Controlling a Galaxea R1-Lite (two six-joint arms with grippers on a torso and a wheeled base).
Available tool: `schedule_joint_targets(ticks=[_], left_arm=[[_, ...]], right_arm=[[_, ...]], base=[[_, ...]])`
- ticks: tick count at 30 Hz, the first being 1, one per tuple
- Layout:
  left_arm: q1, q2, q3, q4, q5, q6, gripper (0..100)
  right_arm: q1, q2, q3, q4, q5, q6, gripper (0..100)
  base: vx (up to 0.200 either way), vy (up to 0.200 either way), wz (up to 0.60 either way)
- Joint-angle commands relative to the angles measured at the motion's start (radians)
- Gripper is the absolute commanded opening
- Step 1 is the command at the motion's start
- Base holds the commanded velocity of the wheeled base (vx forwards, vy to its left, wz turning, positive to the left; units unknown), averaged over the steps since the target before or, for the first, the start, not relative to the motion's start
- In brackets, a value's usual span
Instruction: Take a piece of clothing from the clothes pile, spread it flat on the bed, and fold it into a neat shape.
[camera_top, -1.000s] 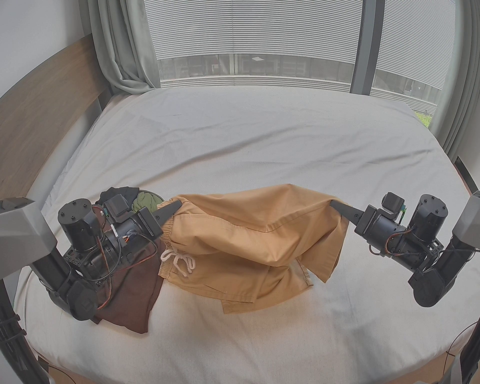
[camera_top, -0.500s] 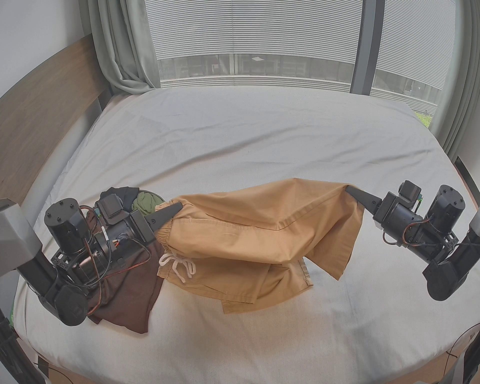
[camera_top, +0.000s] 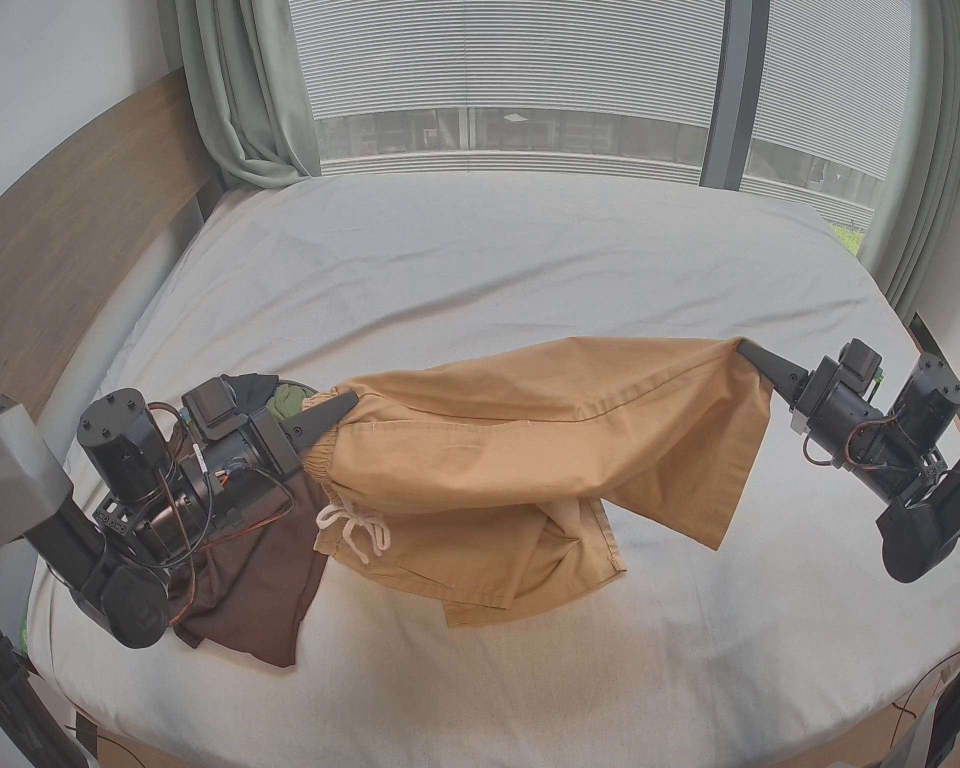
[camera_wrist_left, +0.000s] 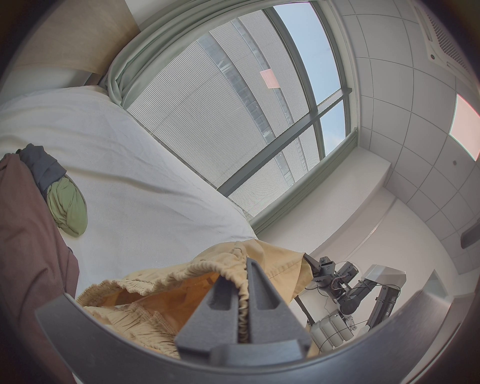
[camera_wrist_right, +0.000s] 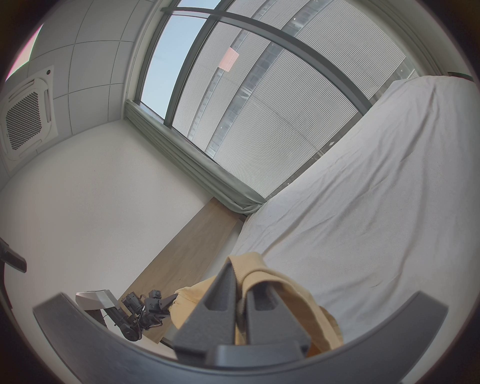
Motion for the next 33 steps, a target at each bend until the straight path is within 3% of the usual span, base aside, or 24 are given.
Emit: schedule_joint_targets(ticks=[1,16,33], left_arm=[[0.012,-0.001,-0.005,0.000,0.000,0.000,0],[0.051,0.002,-0.050,0.000,0.003,-0.006,0],[0.055,-0.021,-0.060,0.000,0.006,-0.011,0]], right_arm=[[-0.024,-0.004,-0.004,-0.001,0.011,0.000,0],[-0.092,0.012,-0.004,-0.001,0.057,0.000,0],[-0.089,0.018,0.000,-0.001,0.060,-0.001,0]], base=[[0.000,0.000,0.00],[0.000,0.000,0.00],[0.000,0.000,0.00]])
